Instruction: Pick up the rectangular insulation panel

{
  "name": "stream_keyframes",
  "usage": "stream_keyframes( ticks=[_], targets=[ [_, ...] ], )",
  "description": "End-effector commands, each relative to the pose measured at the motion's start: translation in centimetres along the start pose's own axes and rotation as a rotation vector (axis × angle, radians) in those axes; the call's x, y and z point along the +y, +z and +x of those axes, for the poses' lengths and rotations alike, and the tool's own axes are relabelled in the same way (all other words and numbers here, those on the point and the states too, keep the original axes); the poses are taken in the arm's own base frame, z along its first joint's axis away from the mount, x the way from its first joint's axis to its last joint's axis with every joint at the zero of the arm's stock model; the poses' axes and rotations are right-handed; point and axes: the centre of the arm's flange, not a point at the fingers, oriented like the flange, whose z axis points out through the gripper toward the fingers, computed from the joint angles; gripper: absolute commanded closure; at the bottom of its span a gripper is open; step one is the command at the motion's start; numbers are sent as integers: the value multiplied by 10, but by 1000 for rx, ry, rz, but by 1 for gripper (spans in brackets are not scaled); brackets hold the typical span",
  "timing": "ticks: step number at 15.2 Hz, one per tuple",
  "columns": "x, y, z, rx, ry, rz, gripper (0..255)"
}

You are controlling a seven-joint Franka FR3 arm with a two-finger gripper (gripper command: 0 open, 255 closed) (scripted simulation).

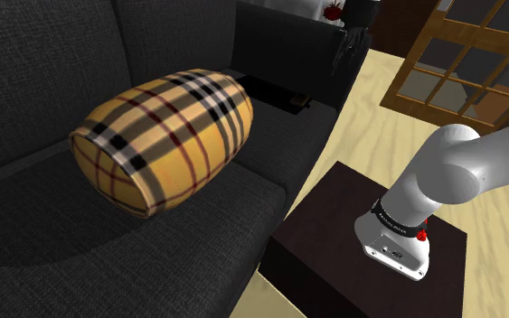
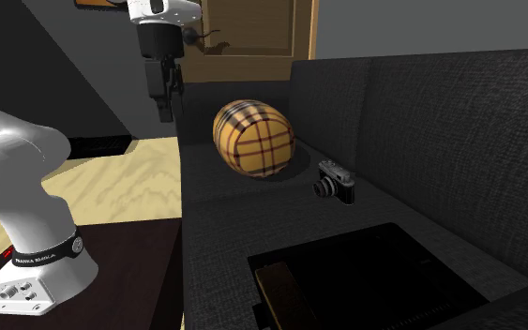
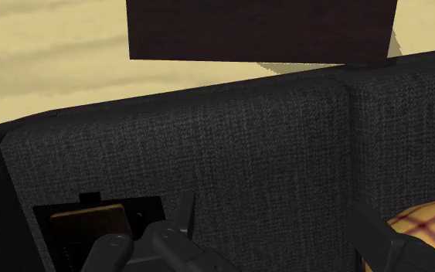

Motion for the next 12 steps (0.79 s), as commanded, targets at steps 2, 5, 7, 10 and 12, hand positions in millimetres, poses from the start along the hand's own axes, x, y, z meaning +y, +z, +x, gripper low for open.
stream_keyframes(
  ticks=[2,5,7,10,12],
  targets=[
    [5,7,11,-1,39,4,0],
    [21,28,42,-6,154,16,0],
    [34,42,61,-8,232,24,0],
    [55,63,88,-12,347,37,0],
    [71,77,105,-15,424,45,0]
  ],
)
